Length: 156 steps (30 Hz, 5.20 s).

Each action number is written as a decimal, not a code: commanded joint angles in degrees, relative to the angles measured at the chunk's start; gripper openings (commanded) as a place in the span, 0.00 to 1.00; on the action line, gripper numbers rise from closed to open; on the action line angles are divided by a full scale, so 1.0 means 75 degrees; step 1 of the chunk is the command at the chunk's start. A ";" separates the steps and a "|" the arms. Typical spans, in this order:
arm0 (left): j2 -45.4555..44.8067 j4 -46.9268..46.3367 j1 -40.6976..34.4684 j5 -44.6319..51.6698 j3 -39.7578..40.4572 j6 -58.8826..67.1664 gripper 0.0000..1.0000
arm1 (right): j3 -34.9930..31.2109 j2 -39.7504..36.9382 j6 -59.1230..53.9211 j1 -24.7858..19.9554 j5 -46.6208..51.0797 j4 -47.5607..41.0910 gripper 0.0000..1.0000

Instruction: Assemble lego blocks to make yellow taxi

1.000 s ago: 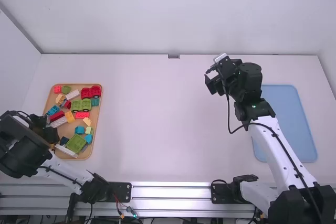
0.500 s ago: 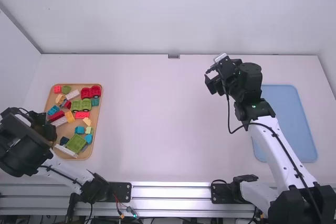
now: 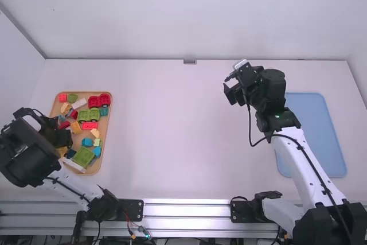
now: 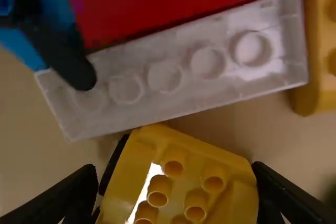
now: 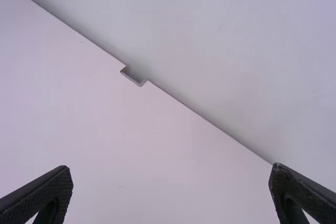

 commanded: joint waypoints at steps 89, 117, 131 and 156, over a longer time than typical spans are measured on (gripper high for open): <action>0.0064 -0.1903 -0.4272 0.1443 0.2512 0.0184 0.27 | 0.0268 0.0044 0.0073 0.0020 -0.0047 -0.0134 0.99; 0.0166 -0.0236 -1.2278 0.0201 0.0510 0.1259 0.32 | 0.0268 0.0044 0.0073 -0.0137 -0.0044 -0.0536 0.98; 0.0166 0.0484 -1.2196 0.0632 -0.0012 0.0921 0.54 | 0.0268 0.0044 0.0070 -0.0122 -0.0041 -0.0583 0.99; -0.0982 -0.0434 -1.1132 0.0047 0.1376 -0.0350 0.99 | 0.0271 0.0044 0.0070 -0.0140 -0.0446 -0.0527 0.98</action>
